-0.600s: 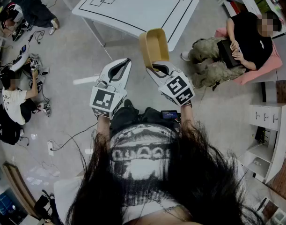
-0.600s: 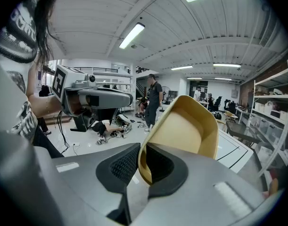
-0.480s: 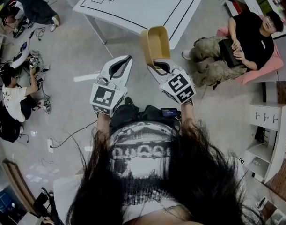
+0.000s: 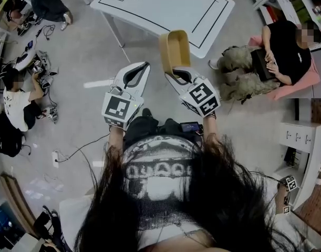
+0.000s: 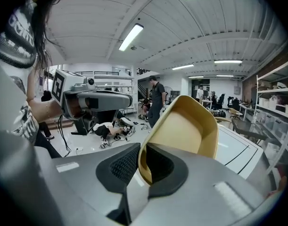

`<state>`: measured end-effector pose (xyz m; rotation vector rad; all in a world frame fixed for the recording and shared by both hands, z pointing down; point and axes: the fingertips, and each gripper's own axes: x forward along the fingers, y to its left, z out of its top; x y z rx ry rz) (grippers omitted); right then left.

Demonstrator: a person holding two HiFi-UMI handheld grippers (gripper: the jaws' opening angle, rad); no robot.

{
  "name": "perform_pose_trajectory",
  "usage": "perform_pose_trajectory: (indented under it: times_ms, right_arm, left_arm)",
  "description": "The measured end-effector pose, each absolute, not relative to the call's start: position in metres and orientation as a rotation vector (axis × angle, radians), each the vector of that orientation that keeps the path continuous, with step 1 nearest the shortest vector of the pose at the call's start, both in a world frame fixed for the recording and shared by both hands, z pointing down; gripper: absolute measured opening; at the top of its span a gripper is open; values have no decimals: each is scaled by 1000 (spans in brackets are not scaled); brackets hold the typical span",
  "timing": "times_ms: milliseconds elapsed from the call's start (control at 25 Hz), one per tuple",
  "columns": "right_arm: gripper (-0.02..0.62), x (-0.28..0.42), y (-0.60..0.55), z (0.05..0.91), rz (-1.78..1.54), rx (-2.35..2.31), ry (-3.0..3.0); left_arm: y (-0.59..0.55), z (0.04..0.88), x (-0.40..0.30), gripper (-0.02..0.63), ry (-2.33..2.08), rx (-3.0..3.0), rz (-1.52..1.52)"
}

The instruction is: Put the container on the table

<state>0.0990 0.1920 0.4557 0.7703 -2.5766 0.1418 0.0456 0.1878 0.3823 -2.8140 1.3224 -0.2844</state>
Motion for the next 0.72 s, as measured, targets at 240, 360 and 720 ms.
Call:
perform_pose_trajectory:
  times_ms: [240,360,720]
  right_arm:
    - [44,66,178,459,153,748,-2589]
    - [44,49,170,459,157,748,-2594]
    - [44,15,162,466,164,748,-2575]
  left_arm:
    - [174,380,16,0,1328,-2799,-275]
    - [167,380,-1,0,1324,-2799,-273]
    - [160,386,-41,0,1332,-2811,-255]
